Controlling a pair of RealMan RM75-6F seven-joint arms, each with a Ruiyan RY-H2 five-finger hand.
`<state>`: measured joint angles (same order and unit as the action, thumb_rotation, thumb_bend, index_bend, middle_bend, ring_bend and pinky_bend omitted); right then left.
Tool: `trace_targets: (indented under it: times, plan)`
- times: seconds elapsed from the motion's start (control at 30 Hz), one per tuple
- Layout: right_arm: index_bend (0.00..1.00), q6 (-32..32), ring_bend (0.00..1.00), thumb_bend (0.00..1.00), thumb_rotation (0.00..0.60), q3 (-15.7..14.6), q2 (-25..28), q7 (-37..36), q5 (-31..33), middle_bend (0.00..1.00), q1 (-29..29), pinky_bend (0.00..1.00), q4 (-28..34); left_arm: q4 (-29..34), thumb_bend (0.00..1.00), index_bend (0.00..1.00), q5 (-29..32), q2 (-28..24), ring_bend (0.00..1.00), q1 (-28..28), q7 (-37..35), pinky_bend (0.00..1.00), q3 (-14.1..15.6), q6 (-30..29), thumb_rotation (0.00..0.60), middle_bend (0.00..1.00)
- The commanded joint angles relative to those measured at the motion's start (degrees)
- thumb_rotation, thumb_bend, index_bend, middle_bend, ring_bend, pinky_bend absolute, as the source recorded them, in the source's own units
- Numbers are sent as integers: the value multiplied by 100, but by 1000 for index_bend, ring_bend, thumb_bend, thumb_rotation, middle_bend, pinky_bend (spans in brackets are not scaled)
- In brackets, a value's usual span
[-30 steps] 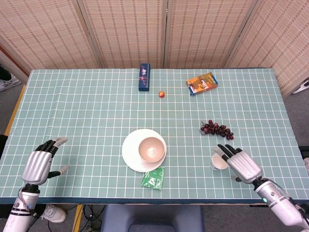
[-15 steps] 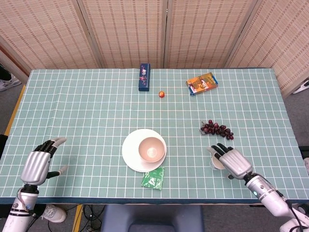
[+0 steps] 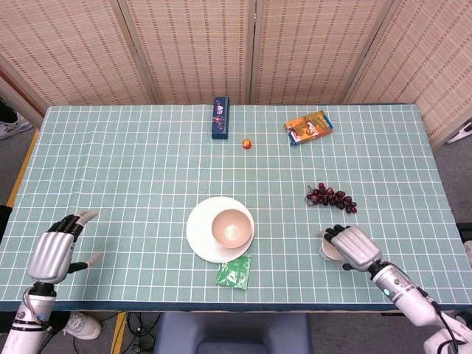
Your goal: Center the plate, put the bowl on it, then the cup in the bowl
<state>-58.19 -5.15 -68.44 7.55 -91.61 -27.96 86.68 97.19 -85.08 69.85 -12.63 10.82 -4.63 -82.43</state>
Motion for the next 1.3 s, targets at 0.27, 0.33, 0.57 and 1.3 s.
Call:
trace_targets:
  times: [0.27,0.33,0.57,1.3]
  plan:
    - [242,204,318,238,600,672,124,-91,128,334,-592,573,526,20,140,194,213,6,231,40,198,356,-78,-34,600,226]
    - [242,368,317,238,600,865,80,-134,236,334,-799,573,593,54,140,194,273,3,230,58,301,354,-95,-57,600,223]
    - [242,1093,317,239,600,1341,-371,-196,688,334,-1509,573,514,171,140,194,442,-14,204,130,583,319,-130,-147,600,204]
    - [242,2006,317,238,600,1531,-1867,-145,1303,331,-2683,572,-479,326,140,194,585,-76,182,227,805,288,-51,-115,600,182]
